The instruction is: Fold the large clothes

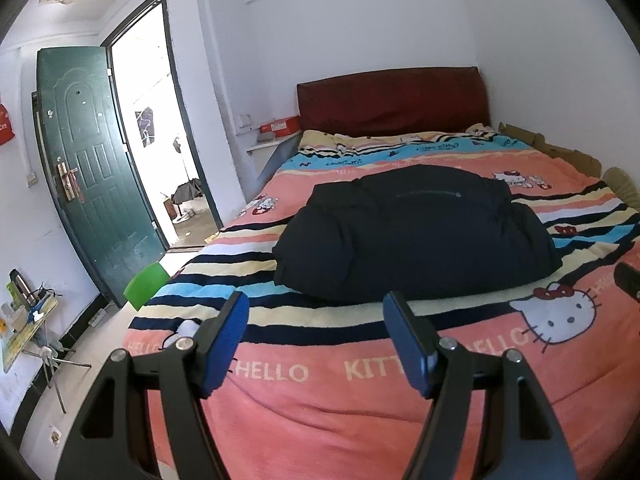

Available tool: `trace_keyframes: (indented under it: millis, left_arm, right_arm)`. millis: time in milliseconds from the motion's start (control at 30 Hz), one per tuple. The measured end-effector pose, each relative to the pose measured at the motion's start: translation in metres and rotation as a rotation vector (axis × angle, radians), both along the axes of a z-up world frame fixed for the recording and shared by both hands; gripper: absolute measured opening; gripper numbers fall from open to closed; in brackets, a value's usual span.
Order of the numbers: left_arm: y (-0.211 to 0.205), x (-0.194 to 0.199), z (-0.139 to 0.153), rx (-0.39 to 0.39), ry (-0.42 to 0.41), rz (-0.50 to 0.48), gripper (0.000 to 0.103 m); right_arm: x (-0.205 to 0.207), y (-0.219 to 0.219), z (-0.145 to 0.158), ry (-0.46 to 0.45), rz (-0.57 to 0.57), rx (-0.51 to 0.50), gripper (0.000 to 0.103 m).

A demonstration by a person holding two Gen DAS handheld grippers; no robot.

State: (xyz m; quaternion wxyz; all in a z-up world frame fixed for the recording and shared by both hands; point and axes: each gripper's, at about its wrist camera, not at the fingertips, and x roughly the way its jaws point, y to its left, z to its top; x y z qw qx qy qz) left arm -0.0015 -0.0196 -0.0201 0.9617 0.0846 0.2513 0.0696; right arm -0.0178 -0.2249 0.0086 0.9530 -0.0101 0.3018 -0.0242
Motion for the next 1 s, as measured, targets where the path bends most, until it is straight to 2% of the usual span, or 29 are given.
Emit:
trace_keyframes:
  millis: [1000]
  left_arm:
    - [0.005,0.019,-0.019,-0.024,0.058,-0.009,0.068]
  right_arm:
    - [0.016,0.000,-0.022,0.054,0.005,-0.022,0.103]
